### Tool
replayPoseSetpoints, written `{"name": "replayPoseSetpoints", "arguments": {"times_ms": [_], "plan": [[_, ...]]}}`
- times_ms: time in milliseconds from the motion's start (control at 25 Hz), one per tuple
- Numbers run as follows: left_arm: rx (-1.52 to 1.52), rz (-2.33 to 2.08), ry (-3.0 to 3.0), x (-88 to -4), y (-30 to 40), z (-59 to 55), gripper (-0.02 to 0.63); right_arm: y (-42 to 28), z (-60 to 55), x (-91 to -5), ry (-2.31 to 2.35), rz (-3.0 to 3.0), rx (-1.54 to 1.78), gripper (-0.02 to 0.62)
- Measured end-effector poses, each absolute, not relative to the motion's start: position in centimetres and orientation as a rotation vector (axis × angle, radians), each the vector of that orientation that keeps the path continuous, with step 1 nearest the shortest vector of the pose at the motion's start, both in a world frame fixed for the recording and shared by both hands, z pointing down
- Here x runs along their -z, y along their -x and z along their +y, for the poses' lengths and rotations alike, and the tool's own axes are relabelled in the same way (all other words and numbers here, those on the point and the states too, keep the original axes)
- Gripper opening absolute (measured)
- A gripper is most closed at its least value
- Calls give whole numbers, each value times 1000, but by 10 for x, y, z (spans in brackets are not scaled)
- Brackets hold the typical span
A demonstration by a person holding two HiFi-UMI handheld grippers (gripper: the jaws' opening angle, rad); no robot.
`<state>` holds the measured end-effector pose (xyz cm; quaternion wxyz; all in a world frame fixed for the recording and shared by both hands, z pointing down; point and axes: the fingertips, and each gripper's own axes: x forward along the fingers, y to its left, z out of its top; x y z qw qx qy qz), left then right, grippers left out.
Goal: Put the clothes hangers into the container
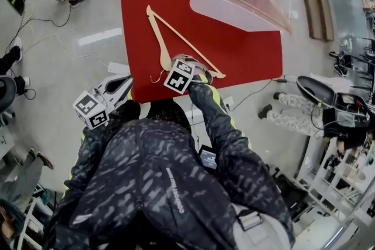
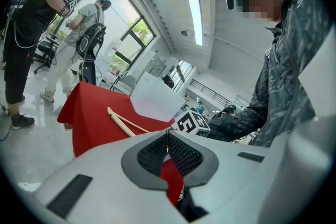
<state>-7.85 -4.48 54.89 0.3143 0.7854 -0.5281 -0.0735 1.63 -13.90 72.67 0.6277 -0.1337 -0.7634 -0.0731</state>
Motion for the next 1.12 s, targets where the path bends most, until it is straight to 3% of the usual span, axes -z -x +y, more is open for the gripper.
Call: {"name": "replayPoseSetpoints", "arguments": {"times_ms": [1120], "plan": [[145,-1238,-2275,-510,62,-22,12,-37,-119,-629,-124,-1902,368,193]]}}
